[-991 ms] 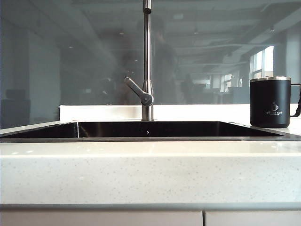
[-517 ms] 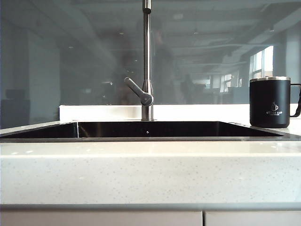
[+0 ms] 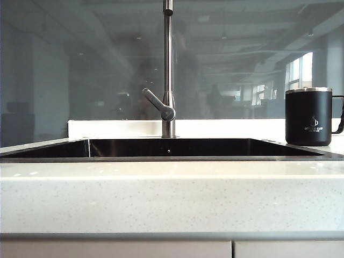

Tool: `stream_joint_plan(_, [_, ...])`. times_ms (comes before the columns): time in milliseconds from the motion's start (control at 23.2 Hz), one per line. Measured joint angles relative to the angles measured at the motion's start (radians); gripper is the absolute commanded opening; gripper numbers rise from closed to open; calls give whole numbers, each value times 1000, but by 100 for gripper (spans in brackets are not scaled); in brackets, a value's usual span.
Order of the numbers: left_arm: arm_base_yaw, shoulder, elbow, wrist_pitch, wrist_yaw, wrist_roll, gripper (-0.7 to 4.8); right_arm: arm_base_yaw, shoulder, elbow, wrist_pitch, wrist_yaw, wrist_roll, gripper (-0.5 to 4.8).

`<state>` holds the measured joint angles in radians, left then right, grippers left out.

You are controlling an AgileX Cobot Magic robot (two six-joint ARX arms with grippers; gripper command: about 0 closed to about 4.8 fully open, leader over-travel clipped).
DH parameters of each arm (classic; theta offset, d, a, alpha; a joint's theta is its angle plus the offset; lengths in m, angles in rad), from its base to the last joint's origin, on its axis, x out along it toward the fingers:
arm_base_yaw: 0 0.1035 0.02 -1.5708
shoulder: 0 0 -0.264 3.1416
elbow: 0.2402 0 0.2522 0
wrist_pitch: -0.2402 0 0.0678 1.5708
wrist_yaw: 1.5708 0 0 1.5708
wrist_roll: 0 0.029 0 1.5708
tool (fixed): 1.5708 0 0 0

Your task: Pick up the mug next to the sink, go to the faucet to get some water, pour the water into the sink, and finally put the mug back to its place.

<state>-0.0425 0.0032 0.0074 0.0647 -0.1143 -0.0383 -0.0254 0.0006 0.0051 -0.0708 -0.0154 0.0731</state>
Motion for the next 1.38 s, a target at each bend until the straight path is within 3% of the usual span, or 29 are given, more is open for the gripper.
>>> stream_joint_plan(1379, [5, 0, 0, 0, 21, 0, -6, 0, 0, 0, 0, 0, 0, -7])
